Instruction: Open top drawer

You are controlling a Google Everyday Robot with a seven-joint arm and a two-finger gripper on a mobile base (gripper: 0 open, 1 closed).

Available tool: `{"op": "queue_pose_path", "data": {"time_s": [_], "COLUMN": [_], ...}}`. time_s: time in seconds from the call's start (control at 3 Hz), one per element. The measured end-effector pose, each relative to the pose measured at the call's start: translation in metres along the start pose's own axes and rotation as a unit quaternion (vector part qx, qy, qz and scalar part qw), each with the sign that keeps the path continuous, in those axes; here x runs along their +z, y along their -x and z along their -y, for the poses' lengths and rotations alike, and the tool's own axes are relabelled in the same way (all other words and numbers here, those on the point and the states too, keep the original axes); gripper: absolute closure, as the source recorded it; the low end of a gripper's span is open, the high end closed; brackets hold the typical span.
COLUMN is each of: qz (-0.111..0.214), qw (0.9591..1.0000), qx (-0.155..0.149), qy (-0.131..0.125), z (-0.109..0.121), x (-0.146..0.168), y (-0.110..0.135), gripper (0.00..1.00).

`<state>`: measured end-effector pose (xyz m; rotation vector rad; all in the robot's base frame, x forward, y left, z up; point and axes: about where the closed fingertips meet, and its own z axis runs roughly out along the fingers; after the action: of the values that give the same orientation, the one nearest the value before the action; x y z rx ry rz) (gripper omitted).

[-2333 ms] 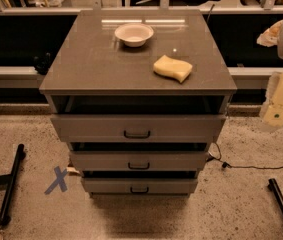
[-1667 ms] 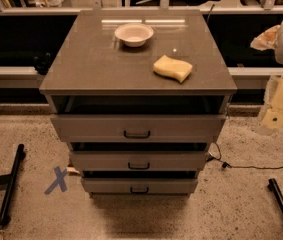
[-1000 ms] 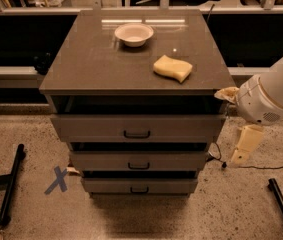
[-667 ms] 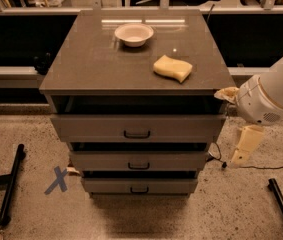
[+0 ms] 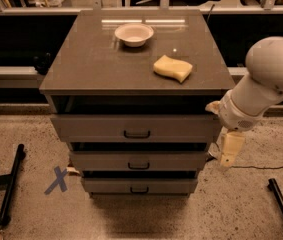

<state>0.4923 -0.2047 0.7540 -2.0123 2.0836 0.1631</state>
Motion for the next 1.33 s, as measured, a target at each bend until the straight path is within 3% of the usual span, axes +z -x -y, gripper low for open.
{"op": "queue_pose_path", "data": {"time_s": [0.33, 0.67, 1.0, 1.33], "qz": [-0.021, -0.031, -0.03, -0.009], "qw": [0.9997, 0.9995, 0.9994, 0.9993], "qx": [0.003, -0.001, -0.01, -0.014], "qy": [0.011, 0.0, -0.018, -0.034], "z": [0.015, 0.031, 0.045, 0.057], "x": [0.028, 0.037, 0.045, 0.058], "y": [-0.009, -0.011, -0.011, -0.009], "gripper": [0.0, 0.0, 0.0, 0.0]}}
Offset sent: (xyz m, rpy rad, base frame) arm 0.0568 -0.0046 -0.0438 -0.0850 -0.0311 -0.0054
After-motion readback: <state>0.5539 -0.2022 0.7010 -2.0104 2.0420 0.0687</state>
